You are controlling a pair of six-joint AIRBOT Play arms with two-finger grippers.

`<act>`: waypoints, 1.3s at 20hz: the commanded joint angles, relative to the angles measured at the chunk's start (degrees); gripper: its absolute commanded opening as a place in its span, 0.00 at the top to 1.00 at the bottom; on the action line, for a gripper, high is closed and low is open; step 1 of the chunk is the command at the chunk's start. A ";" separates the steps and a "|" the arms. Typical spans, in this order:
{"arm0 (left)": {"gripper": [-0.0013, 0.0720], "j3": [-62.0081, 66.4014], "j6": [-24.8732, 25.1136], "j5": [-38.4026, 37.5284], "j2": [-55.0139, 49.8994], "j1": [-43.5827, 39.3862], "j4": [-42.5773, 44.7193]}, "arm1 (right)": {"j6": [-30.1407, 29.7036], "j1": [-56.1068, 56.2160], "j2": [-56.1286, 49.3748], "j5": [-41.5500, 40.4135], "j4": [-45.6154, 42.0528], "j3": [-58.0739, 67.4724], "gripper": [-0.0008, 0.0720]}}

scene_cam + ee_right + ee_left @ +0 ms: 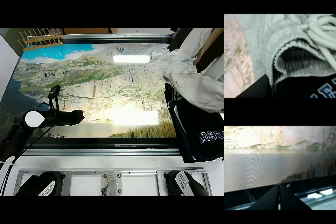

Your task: Fold the clothes and pants, and hang the long-sleeved shirts on hangers.

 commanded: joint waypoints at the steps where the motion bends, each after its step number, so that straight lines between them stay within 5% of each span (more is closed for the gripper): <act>1: 0.96 -0.02 0.02 0.02 -0.02 -0.02 0.07 | 4.15 -0.92 4.79 8.63 -13.44 -4.28 0.97; 9: 0.96 -0.02 2.16 -0.13 -0.02 -0.04 0.28 | 4.13 -0.92 9.05 14.23 -27.76 -15.21 0.97; 15: 0.96 -0.02 2.16 -0.13 -0.02 -0.02 0.31 | 4.11 -0.92 10.01 14.32 -28.94 -19.30 0.95; 16: 0.96 -0.02 2.16 -0.15 -0.02 -0.04 0.31 | 4.11 -0.92 10.01 14.25 -28.96 -19.32 0.89; 17: 0.96 -0.02 2.16 -0.22 0.00 -0.02 0.31 | 4.00 -0.92 10.05 14.08 -29.05 -19.30 0.54; 18: 0.96 -0.02 2.16 -0.22 -0.02 -0.02 0.31 | 3.87 -0.92 10.03 13.66 -29.79 -19.08 0.07; 22: 0.96 -0.02 2.16 -0.17 -0.02 -0.04 0.31 | 0.81 -0.92 10.08 8.85 -36.46 -11.96 0.00; 26: 0.96 -0.02 2.16 -0.13 -0.02 -0.02 0.31 | -2.12 2.16 10.05 0.48 -27.61 -3.41 0.00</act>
